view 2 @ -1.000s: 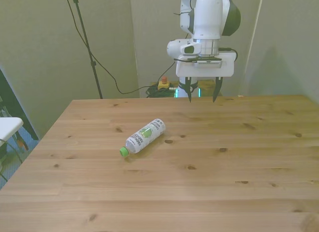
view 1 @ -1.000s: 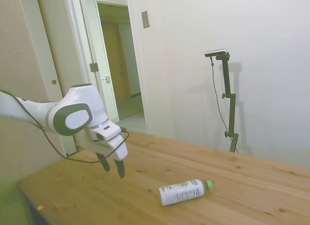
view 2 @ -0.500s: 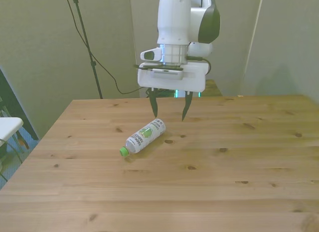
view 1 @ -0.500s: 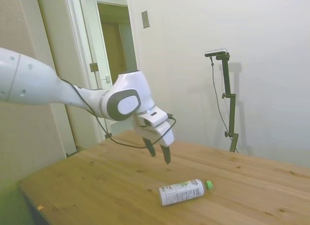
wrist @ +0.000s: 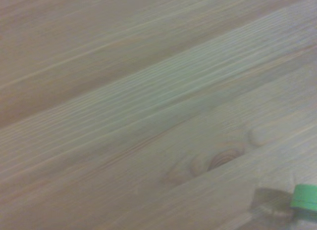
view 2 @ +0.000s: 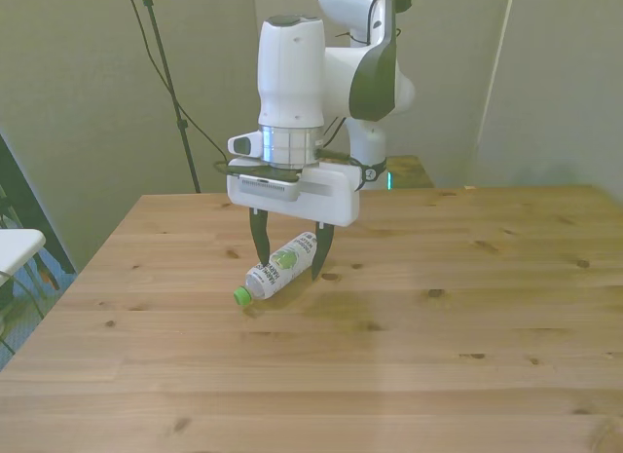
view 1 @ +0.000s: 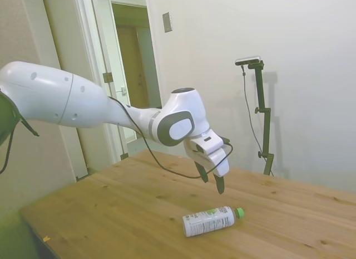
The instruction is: Stand the water bottle
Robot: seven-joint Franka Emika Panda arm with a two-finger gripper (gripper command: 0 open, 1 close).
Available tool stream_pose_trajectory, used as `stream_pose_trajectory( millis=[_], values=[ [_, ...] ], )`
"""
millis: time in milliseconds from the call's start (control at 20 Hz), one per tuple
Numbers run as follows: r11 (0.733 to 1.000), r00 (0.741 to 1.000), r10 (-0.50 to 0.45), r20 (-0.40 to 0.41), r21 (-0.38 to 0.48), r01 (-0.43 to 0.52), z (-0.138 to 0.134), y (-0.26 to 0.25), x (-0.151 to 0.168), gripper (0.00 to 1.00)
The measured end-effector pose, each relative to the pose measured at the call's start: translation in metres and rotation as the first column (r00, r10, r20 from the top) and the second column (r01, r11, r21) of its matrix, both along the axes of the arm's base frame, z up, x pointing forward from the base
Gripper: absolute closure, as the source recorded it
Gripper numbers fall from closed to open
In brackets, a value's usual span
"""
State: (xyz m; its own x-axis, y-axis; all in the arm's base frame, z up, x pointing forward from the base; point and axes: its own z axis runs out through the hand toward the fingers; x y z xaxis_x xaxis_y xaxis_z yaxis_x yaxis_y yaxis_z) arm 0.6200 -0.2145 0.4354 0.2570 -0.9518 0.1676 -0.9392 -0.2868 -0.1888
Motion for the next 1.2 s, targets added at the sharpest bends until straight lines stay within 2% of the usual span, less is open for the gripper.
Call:
stream_pose_trajectory(
  millis=[350, 900, 950, 1200],
  values=[
    [0.998, 0.998, -0.065, -0.024, -0.008, 0.064, -0.018, -0.034, -0.002, 0.0],
    [0.994, 0.991, -0.108, -0.078, 0.004, 0.109, -0.073, -0.059, 0.003, 0.0],
    [0.994, 0.991, -0.112, -0.08, 0.004, 0.112, -0.075, -0.061, 0.004, 1.0],
    [0.993, 0.99, -0.118, -0.08, 0.011, 0.119, -0.079, -0.064, 0.005, 1.0]
  ],
)
